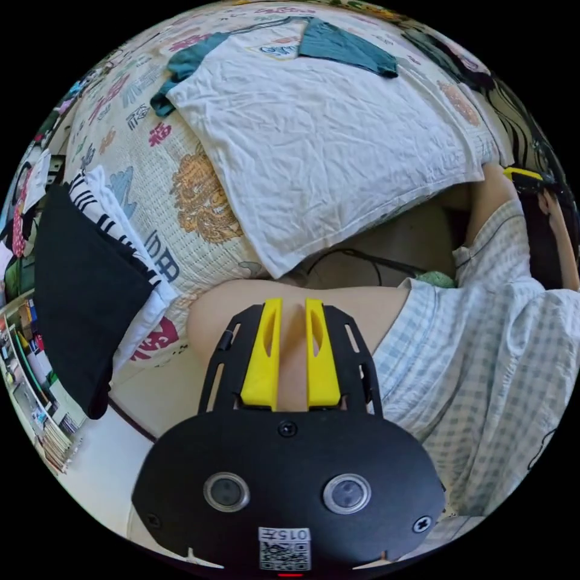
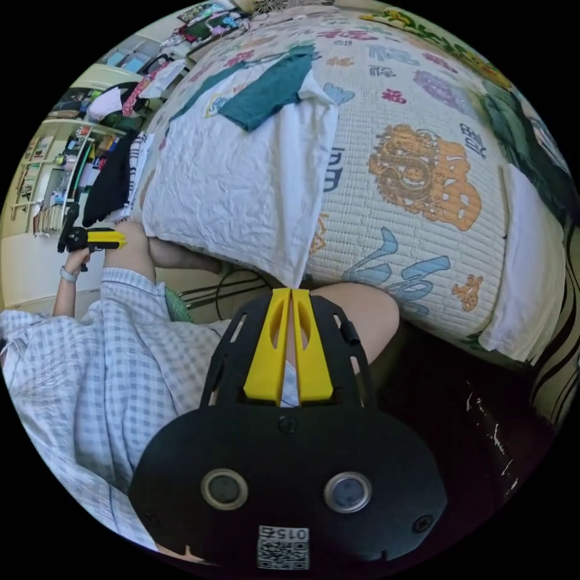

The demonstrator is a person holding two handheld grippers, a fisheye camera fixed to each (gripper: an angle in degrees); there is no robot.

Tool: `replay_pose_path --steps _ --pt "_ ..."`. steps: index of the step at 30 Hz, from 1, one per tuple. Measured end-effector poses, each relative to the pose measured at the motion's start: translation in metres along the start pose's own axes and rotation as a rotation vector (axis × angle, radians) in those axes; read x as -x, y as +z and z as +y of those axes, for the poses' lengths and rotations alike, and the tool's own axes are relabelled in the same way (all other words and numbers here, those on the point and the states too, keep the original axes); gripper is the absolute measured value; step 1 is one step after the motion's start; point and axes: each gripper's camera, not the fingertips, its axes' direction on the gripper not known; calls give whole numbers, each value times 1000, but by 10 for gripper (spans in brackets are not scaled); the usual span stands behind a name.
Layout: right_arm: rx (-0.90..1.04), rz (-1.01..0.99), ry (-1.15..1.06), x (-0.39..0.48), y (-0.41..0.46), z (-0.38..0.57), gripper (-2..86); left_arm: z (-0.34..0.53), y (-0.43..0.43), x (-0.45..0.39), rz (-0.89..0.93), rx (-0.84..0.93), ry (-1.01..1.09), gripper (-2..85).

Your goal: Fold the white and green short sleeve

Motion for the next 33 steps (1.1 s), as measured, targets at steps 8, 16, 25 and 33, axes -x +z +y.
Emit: replay_pose_path --steps 8,16,25,33 --pt "-297 -114 -224 9 -40 -77 55 -81 -104 86 285 -503 -58 73" --pt "-182 106 -426 20 0 -178 82 -222 -115 149 450 -548 -141 75" --pt "-116 -22 -343 -67 3 -207 8 -241 -137 203 472 -453 -96 -1" --pt "-581 -337 170 -247 -110 -179 4 -328 -296 185 698 -762 180 6"
